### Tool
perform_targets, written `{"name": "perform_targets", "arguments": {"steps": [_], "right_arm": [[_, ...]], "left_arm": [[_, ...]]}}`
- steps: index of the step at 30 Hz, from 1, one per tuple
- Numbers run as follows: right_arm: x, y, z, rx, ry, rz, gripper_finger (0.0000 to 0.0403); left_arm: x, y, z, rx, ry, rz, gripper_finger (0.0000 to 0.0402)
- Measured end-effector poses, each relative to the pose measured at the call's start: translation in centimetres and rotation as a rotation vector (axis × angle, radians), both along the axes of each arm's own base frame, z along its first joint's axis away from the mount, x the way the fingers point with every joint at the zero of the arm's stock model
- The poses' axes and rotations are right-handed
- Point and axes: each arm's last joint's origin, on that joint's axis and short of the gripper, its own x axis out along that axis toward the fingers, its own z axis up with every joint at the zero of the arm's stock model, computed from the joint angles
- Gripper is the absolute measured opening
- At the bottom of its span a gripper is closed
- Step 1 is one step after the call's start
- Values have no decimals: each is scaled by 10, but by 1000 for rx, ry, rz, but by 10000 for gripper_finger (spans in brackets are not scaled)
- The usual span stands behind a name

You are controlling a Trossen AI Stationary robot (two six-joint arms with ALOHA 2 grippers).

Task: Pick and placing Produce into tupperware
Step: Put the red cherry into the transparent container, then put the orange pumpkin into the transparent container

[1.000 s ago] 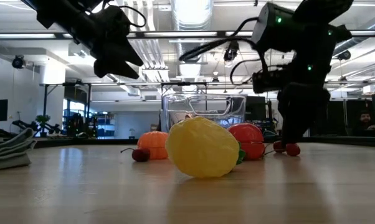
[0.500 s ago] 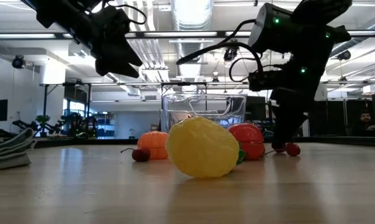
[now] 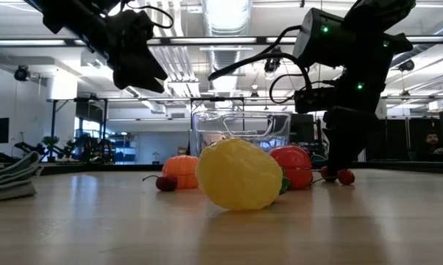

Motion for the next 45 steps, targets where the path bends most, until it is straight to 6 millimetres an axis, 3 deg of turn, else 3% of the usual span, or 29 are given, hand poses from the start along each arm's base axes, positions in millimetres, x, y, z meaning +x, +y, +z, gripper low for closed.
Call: {"name": "perform_targets", "arguments": {"steps": [11, 17, 20, 26, 31, 38, 45], "right_arm": [[1, 0, 2, 14, 3, 2, 82], [15, 2, 24, 23, -64, 2, 72], [21, 3, 48, 25, -79, 3, 75], [25, 3, 121, -5, -169, 90, 75], [32, -21, 159, 10, -311, -6, 75], [71, -80, 151, 106, -397, -210, 104], [99, -89, 134, 134, -234, -269, 170]], "left_arm": [[-1, 0, -3, -7, 8, 4, 242], [-1, 0, -3, -8, 7, 5, 242], [-1, 0, -3, -9, 7, 5, 242], [-1, 0, -5, -10, 11, 6, 242], [-2, 0, -12, -10, 20, 6, 242], [-1, 0, -14, -5, -10, 5, 242], [-1, 0, -14, -8, -12, 1, 242]]}}
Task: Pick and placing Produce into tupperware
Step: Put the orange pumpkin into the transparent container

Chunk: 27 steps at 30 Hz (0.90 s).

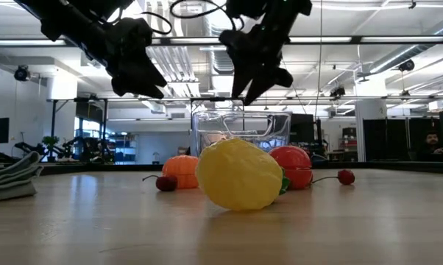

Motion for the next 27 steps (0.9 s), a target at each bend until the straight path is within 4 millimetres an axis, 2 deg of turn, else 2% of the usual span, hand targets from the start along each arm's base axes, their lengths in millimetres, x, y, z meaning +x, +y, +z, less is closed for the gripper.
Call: {"name": "perform_targets", "arguments": {"steps": [3, 5, 10, 13, 15, 19, 23, 27], "right_arm": [[2, 5, -5, 33, 104, -22, 194], [-2, 17, -4, 40, 181, -1, 205], [-23, 63, 6, 8, 317, 131, 216], [-39, 89, 11, -28, 338, 164, 215], [-50, 104, 13, -25, 340, 156, 215], [-73, 131, 3, 17, 375, 59, 215], [-91, 150, -4, 44, 392, -36, 215], [-100, 166, -12, 47, 412, -40, 215]], "left_arm": [[0, 0, -1, -2, 6, -2, 242], [0, 0, -1, -2, 6, -3, 242], [0, 0, 0, -2, 5, -4, 242], [0, 0, 0, -2, 4, -4, 242], [0, 0, 0, -1, 2, -5, 242], [0, 0, 0, -4, 5, -8, 242], [0, 0, 0, 2, 6, -12, 242], [0, 0, 0, 3, 6, -13, 242]]}}
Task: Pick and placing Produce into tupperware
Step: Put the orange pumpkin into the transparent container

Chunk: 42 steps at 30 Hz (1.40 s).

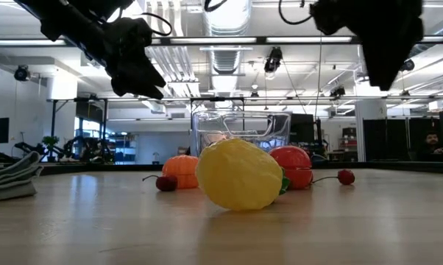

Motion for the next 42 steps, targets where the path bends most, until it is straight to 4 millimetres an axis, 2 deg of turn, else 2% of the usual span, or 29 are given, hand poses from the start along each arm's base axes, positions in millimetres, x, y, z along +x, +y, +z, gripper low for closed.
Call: {"name": "perform_targets", "arguments": {"steps": [4, 7, 12, 20, 27, 34, 42], "right_arm": [[-9, 12, -10, 1, 43, 40, 215], [-16, 18, -17, -8, 63, 34, 215], [-26, 28, -24, -23, 84, 30, 215], [-46, 42, -23, -113, 123, -46, 215], [-65, 56, -15, -202, 88, -89, 215], [-79, 58, -4, -258, 2, -142, 215], [-85, 56, -3, -295, 21, -123, 215]], "left_arm": [[1, -5, 0, -64, -7, -96, 242], [3, -17, -2, -106, -6, -201, 242], [11, -36, -12, -91, 38, -255, 242], [40, -64, -35, -262, 171, -196, 242], [67, -100, -38, -124, 190, -163, 242], [83, -104, -42, -30, 194, -81, 242], [86, -107, -49, -117, 207, -61, 242]]}}
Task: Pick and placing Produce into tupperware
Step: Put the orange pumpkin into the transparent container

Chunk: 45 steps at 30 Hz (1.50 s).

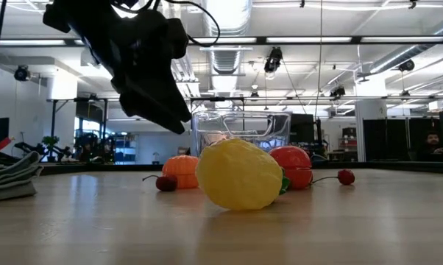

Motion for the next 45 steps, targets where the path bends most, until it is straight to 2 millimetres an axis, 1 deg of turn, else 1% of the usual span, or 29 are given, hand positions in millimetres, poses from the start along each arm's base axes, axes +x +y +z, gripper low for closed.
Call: {"name": "perform_targets", "arguments": {"steps": [5, 13, 18, 23, 27, 30, 33, 35, 37, 41, 45], "right_arm": [[0, -1, 0, -33, -22, 10, 215], [4, -9, 8, -115, -99, 30, 215], [5, -20, 15, -165, -165, 9, 215], [3, -37, 31, -179, -272, -45, 215], [-1, -50, 44, -182, -347, -74, 215], [-5, -58, 51, -176, -385, -92, 215], [-9, -63, 57, -173, -416, -94, 215], [-12, -65, 60, -169, -429, -93, 215], [-14, -67, 62, -171, -445, -93, 215], [-17, -71, 65, -189, -471, -90, 215], [-15, -74, 64, -197, -462, -94, 215]], "left_arm": [[0, 0, -2, -1, 3, 1, 242], [-4, 1, -8, 5, 27, 3, 242], [-6, 3, -12, 21, 40, 14, 242], [-9, 5, -16, 55, 48, 38, 242], [-9, 8, -17, 143, 43, 44, 242], [-7, 7, -10, 117, 3, 61, 242], [-5, 8, -7, 3, -12, 164, 242], [-3, 13, -10, -78, 9, 195, 242], [-2, 18, -14, -132, 45, 191, 242], [0, 23, -20, -148, 79, 196, 246], [0, 24, -17, -150, 62, 199, 263]]}}
